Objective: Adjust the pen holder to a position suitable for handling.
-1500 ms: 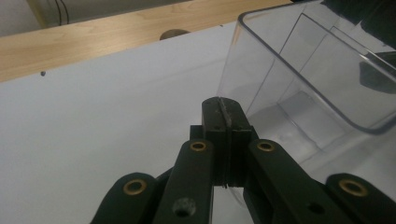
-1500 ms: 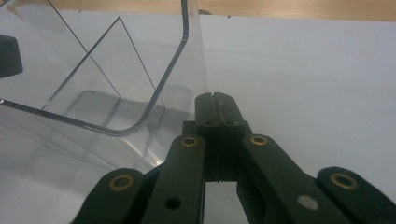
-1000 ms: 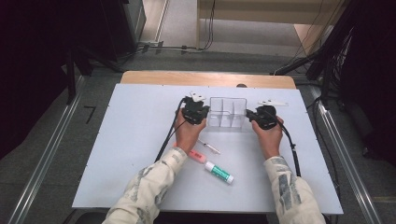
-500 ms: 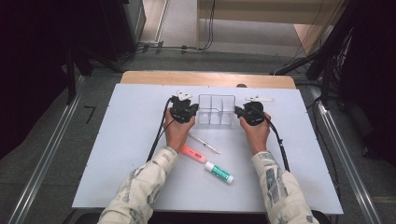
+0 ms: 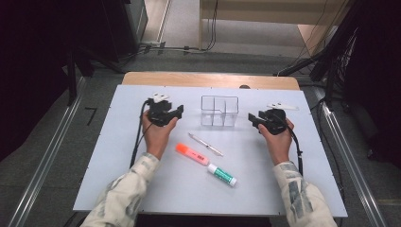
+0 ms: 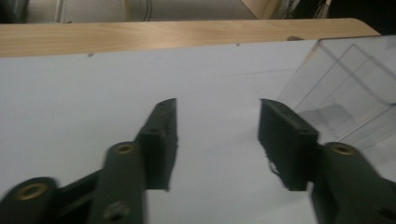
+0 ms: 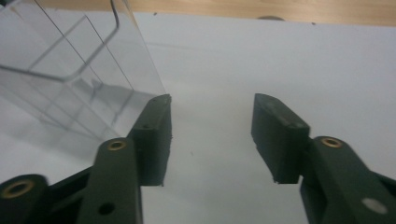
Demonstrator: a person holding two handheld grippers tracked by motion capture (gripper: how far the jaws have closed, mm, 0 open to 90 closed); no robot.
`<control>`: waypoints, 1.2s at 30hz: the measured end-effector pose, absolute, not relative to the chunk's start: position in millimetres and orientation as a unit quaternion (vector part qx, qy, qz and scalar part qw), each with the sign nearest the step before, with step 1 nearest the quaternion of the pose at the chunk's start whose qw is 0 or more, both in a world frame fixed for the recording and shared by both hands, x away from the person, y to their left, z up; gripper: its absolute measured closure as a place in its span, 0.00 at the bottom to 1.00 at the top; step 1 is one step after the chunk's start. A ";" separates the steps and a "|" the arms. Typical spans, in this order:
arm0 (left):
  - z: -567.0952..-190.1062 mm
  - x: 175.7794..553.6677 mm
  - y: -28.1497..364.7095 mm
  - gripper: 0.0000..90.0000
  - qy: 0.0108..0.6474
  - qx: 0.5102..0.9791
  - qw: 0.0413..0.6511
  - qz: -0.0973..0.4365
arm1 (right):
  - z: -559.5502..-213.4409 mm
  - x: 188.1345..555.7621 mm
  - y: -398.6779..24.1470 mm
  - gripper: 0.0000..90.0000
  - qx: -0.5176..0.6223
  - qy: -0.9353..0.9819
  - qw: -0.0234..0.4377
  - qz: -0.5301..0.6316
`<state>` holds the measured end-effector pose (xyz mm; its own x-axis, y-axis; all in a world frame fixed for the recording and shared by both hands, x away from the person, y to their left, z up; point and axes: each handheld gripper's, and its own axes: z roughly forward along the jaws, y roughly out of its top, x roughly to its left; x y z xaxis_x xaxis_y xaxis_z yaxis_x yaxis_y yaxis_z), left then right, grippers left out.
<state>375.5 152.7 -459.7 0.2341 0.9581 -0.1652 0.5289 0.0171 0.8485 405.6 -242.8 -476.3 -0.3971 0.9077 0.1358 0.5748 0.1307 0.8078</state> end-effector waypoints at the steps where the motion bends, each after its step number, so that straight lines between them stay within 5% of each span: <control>1: -461.0 369.8 162.3 0.41 0.570 0.652 0.431 0.253 | -477.6 401.3 -247.7 0.42 0.512 0.724 0.202 0.415; 10: -487.4 317.5 213.1 0.21 0.592 0.648 0.411 0.247 | -477.2 352.9 -268.6 0.23 0.504 0.733 0.204 0.410; 16: -490.3 294.9 225.8 0.20 0.613 0.622 0.428 0.236 | -482.7 329.4 -279.6 0.22 0.515 0.726 0.199 0.409; 22: -493.0 273.6 224.2 0.19 0.600 0.643 0.402 0.255 | -485.1 322.8 -278.5 0.22 0.512 0.731 0.201 0.404; 36: -497.1 281.4 226.8 0.19 0.610 0.635 0.399 0.258 | -489.3 327.1 -265.3 0.22 0.495 0.745 0.199 0.400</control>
